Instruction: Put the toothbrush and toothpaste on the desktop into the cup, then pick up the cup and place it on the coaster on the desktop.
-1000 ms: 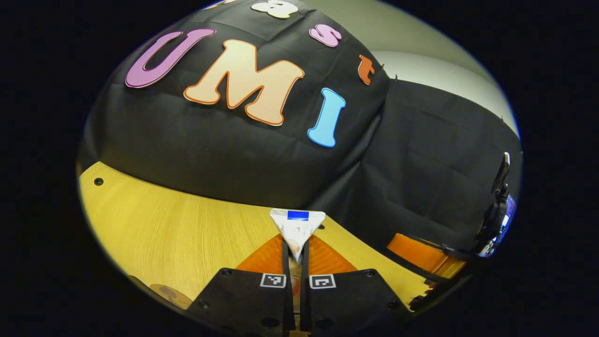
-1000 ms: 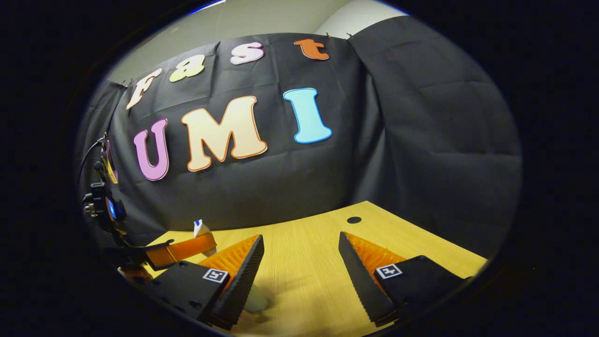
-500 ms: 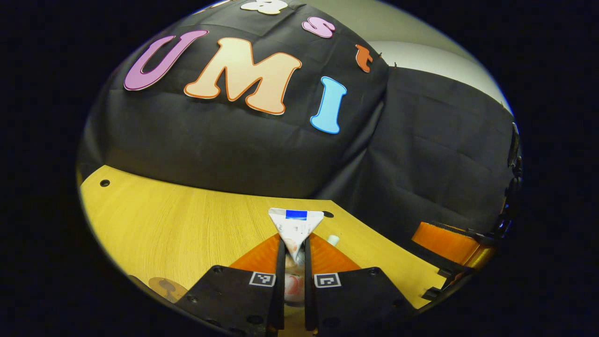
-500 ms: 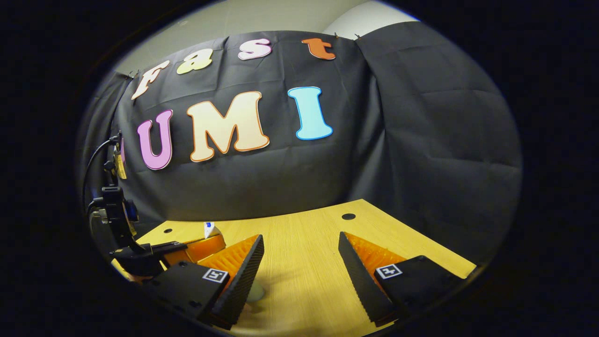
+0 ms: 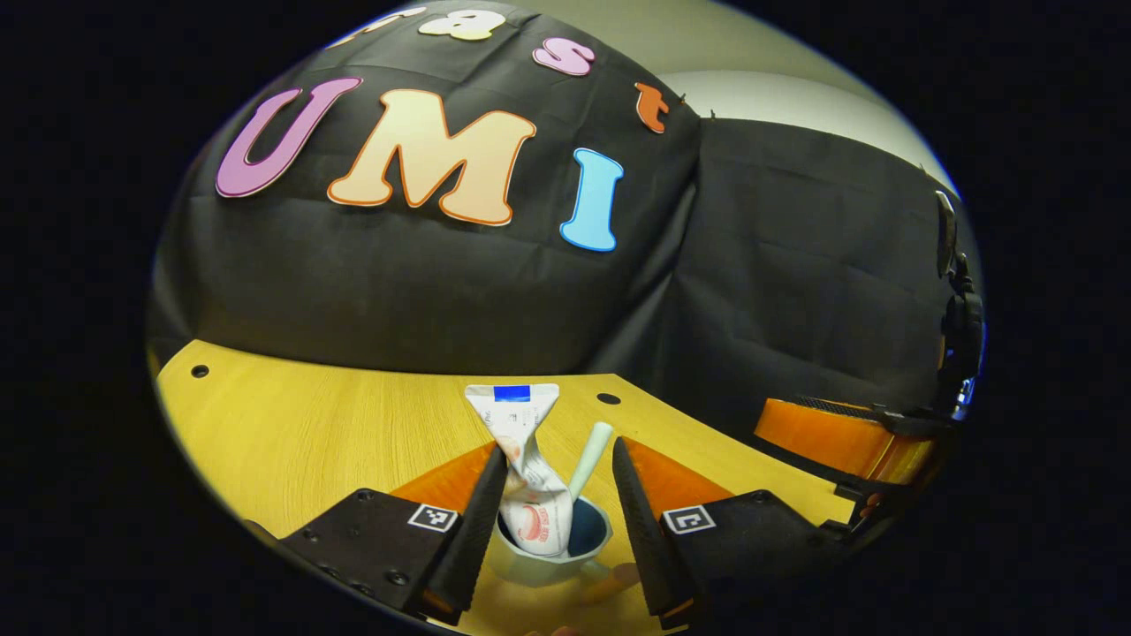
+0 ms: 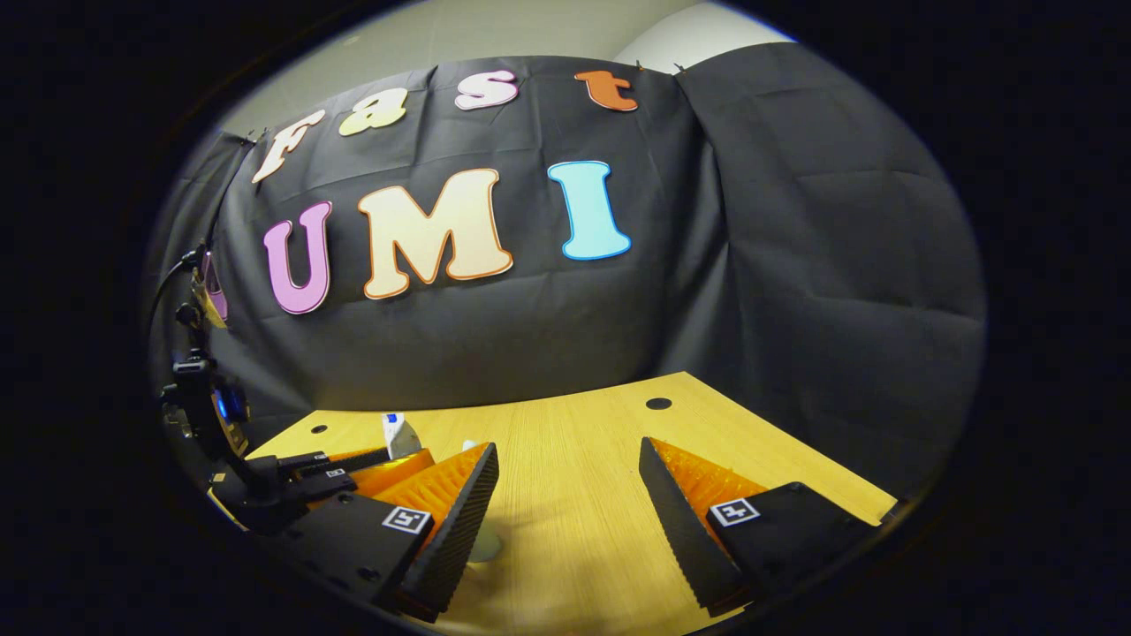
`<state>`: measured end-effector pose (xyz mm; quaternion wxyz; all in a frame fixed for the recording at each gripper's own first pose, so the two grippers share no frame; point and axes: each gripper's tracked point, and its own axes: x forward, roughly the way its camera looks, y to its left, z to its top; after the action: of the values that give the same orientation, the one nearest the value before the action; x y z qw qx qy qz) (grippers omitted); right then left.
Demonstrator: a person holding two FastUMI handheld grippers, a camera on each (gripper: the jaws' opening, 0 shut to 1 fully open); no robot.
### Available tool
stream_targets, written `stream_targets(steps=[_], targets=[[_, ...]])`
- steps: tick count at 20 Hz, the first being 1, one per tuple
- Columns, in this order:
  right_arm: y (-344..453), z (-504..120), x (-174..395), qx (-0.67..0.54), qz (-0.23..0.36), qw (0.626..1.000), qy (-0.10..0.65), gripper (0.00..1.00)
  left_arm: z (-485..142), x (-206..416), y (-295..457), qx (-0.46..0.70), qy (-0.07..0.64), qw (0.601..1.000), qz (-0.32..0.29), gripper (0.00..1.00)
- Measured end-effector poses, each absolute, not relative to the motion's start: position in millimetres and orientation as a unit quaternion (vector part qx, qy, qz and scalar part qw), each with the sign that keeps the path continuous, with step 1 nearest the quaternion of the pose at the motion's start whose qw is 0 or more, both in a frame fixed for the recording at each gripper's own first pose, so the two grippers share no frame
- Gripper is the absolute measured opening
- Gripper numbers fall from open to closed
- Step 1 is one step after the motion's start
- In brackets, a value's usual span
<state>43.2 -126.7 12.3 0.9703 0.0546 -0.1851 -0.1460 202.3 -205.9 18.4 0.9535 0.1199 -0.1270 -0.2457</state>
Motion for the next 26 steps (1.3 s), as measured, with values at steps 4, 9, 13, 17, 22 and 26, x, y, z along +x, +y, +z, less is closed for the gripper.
stream_targets(steps=[4,9,13,17,22,26], targets=[[-123,9,43,0.048,-0.145,0.972,-0.181,0.98,18,204,-196,0.124,-0.127,0.956,-0.233,0.83],[-115,3,47,0.040,-0.139,0.977,-0.159,0.98,37,191,-179,0.100,-0.145,0.960,-0.217,0.85],[-90,9,49,0.019,-0.103,0.987,-0.124,0.98,57,170,-150,0.094,-0.150,0.965,-0.196,0.85],[-61,16,61,0.009,-0.062,0.994,-0.093,0.95,72,158,-98,0.096,-0.146,0.975,-0.138,0.87],[-27,-7,79,-0.002,-0.007,1.000,-0.004,0.99,88,135,-36,0.092,-0.144,0.982,-0.079,0.89],[-11,-32,94,-0.024,0.015,0.997,0.077,0.98,88,117,11,0.080,-0.143,0.986,-0.031,0.93]])
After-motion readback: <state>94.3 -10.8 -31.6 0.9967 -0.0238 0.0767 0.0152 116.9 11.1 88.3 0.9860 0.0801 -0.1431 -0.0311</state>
